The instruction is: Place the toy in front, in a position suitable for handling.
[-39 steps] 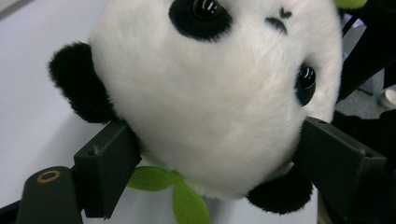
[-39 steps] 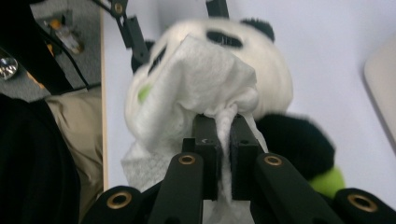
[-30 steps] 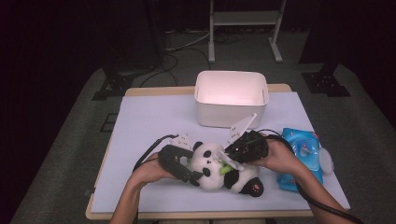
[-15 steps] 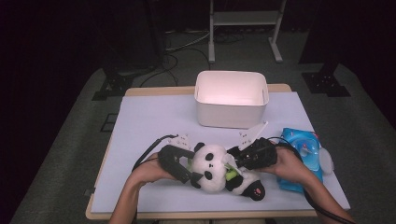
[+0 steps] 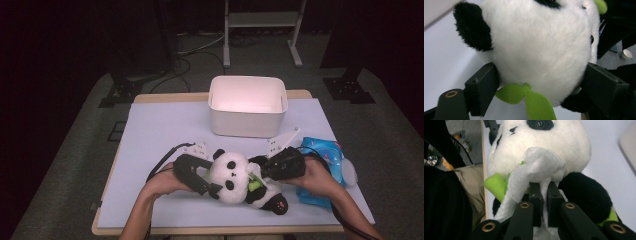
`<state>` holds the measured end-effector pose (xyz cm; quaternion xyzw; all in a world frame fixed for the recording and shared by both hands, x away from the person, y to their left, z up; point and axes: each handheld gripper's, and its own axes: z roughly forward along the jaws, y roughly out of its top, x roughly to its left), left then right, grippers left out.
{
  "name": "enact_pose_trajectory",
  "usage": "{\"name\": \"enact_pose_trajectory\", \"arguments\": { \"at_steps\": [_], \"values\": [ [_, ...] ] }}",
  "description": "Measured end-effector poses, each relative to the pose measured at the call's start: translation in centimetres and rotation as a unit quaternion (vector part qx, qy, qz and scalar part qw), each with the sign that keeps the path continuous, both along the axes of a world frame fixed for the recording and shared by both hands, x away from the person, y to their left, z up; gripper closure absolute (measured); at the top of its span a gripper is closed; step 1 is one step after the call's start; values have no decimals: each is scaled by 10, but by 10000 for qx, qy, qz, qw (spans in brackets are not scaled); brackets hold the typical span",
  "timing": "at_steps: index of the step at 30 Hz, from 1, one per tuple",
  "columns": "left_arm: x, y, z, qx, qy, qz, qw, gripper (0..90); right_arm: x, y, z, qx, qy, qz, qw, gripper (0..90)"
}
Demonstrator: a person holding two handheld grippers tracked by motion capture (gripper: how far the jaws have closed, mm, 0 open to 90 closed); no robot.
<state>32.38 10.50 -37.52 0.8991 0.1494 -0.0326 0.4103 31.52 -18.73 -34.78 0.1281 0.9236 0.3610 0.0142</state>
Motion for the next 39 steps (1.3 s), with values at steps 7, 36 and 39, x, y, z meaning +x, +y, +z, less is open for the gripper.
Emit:
{"name": "enact_pose_trajectory", "arguments": {
  "at_steps": [7,36,39],
  "values": [
    [0,2,4,106,42,114,9999,195,5,9,2,99,36,26,9999,849],
    [-9,0,5,255,-163,104,9995,197,20,30,24,-193,-168,69,9996,847],
    [-10,-2,8,285,-207,86,9993,198,20,28,25,-140,-140,53,9998,846]
  ]
}}
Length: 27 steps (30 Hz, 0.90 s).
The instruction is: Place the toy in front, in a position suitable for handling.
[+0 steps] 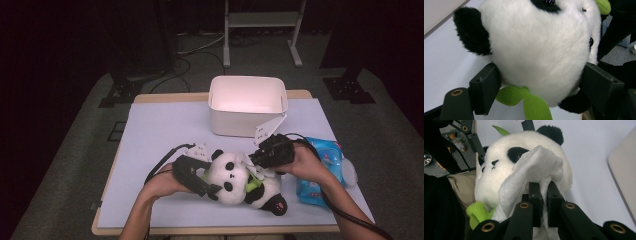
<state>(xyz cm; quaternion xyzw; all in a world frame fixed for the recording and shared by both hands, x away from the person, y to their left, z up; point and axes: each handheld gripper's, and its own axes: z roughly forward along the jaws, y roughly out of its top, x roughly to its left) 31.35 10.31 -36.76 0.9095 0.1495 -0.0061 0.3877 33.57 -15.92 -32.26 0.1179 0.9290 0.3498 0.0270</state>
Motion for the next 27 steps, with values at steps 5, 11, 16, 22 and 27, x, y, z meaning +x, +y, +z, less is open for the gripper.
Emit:
{"name": "enact_pose_trajectory", "arguments": {
  "at_steps": [5,11,16,22,27],
  "values": [
    [-1,-1,1,-19,-37,-12,10000,198,3,9,7,-4,-38,55,10000,845],
    [-3,-4,5,-49,-152,-72,9998,198,11,33,18,-15,-44,254,9997,845],
    [-5,-5,5,-51,-179,-92,9998,198,18,51,21,-147,-36,357,9992,844],
    [-4,-3,4,-74,-167,-104,9998,198,20,60,20,-173,-36,418,9990,844],
    [-4,-4,4,-33,-164,-75,9998,198,17,47,21,-89,-11,326,9994,843]
  ]
}}
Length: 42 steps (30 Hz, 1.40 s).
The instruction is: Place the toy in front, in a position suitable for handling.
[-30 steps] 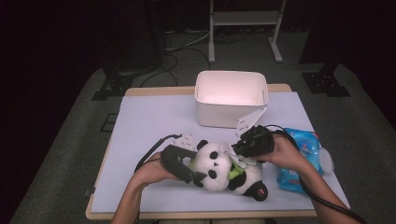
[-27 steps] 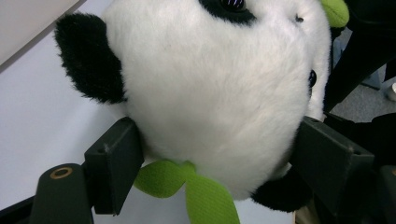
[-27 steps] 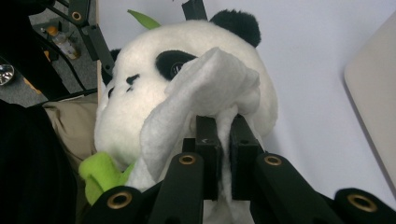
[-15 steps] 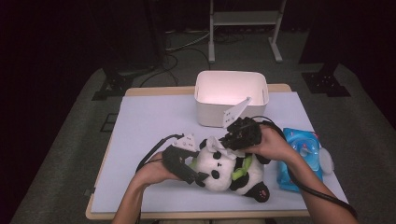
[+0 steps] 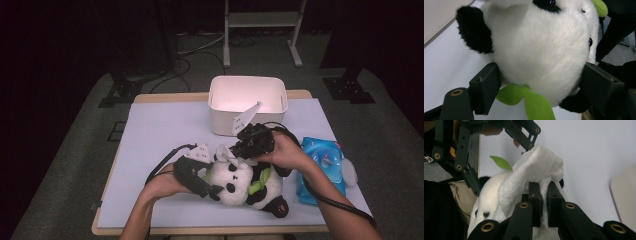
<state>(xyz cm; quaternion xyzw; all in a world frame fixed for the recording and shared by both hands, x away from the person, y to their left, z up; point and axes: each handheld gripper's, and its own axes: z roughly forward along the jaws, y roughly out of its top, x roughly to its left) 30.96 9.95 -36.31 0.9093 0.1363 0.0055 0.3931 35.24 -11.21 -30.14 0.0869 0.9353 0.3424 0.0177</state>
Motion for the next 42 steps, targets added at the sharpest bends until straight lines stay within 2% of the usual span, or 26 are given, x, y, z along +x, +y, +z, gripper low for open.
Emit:
{"name": "enact_pose_trajectory", "arguments": {
  "at_steps": [13,15,18,25,30,33,36,39,40,42],
  "values": [
    [1,0,-1,41,61,38,10000,195,-15,-44,-12,37,89,-255,9996,841],
    [1,0,-1,38,82,59,9999,195,-19,-50,-15,80,161,-323,9993,841],
    [2,0,-1,45,84,55,9999,194,-24,-58,-21,76,144,-326,9993,841],
    [2,1,-2,27,95,80,9999,193,-40,-77,-24,18,174,-428,9989,841],
    [3,1,-1,41,80,61,9999,193,-48,-90,-25,121,172,-470,9987,839],
    [3,1,-1,55,56,66,9999,193,-50,-89,-28,195,219,-460,9985,838],
    [3,0,-2,96,49,76,9999,193,-49,-81,-32,279,272,-359,9986,837],
    [3,0,-2,32,90,98,9999,193,-44,-71,-36,321,333,-295,9985,838],
    [3,0,-3,71,107,116,9998,192,-41,-69,-37,312,359,-278,9985,838],
    [4,1,-6,45,200,174,9996,190,-35,-66,-39,317,415,-293,9982,839]
  ]
}}
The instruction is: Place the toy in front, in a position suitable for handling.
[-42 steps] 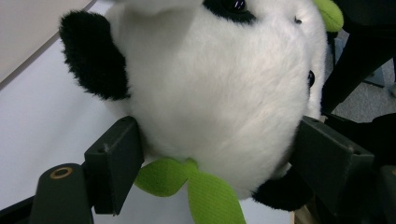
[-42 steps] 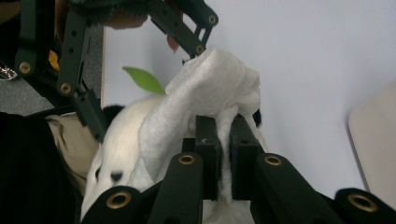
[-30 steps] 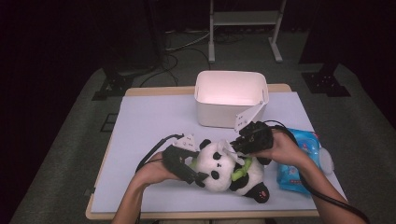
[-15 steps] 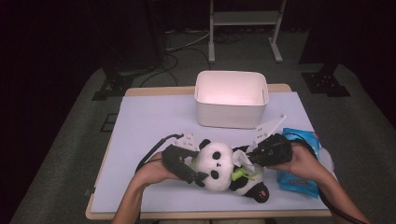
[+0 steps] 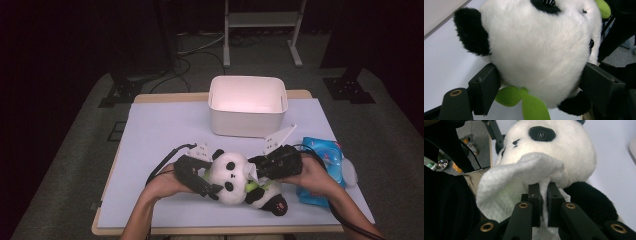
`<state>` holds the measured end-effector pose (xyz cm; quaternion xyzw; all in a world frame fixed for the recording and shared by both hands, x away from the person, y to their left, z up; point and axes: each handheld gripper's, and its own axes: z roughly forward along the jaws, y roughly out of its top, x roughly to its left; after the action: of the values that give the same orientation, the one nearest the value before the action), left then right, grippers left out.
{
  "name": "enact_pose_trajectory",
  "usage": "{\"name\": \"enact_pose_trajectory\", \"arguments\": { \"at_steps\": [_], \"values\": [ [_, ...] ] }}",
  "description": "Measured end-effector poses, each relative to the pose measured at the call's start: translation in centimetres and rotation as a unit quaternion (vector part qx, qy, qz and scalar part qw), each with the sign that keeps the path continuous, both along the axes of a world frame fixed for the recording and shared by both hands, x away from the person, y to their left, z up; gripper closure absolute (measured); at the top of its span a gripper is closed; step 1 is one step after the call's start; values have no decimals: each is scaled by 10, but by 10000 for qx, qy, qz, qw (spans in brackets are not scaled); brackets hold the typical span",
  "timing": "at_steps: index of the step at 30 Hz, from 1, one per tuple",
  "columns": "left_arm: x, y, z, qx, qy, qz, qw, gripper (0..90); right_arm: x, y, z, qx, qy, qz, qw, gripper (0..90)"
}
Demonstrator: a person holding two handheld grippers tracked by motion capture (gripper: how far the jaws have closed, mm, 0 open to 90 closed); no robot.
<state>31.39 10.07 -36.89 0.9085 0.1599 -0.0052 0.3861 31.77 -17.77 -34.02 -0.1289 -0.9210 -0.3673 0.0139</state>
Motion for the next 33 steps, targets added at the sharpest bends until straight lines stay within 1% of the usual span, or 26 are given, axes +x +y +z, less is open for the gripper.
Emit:
{"name": "enact_pose_trajectory", "arguments": {
  "at_steps": [2,4,6,9,12,14,20,22,24,27,33],
  "values": [
    [0,0,0,23,1,10,10000,190,4,2,-1,7,23,19,10000,840],
    [-1,0,0,24,-4,20,10000,190,5,3,-1,-18,-19,23,10000,840],
    [-1,-1,1,-8,-5,41,10000,190,5,3,-1,-16,-20,7,10000,841],
    [-2,-3,4,-13,-36,8,10000,191,8,-1,-1,16,-1,-30,10000,841],
    [-4,-4,5,-62,-34,9,10000,190,12,-6,-2,103,36,-66,9999,841],
    [-5,-5,6,-58,-44,-3,10000,190,15,-9,-2,141,52,-86,9998,841],
    [-7,-6,7,-69,-49,-37,10000,190,19,-10,-1,112,60,-126,9998,841],
    [-7,-7,8,-23,-60,-82,9999,190,21,-10,-1,104,60,-150,9998,841],
    [-9,-8,9,-34,-71,-101,9999,190,23,-11,-1,109,40,-177,9998,841],
    [-9,-9,10,0,-113,-121,9999,190,25,-12,-1,136,92,-189,9997,840],
    [-9,-9,9,60,-77,-130,9999,190,28,-9,-2,129,107,-186,9997,840]
  ]
}}
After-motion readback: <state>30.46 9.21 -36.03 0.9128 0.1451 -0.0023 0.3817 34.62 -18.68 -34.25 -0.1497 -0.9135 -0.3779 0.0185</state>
